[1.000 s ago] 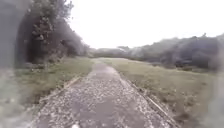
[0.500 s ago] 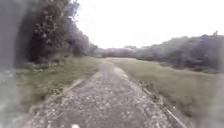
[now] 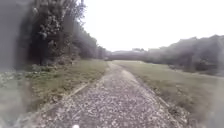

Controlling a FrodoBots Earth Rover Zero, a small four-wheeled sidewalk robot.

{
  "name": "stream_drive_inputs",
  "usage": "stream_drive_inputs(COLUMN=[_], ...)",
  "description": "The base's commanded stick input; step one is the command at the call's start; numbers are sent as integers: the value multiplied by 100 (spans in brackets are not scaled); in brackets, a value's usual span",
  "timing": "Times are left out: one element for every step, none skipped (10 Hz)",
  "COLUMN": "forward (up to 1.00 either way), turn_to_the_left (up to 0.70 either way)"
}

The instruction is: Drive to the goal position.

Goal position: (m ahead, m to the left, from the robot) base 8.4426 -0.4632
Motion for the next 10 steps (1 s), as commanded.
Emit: stream_drive_inputs(forward=[85,85,85,85,85,85,85,85,85,85], turn_to_the_left=[1,1,-7,-14,-32,-32,-31,-28,1,1])
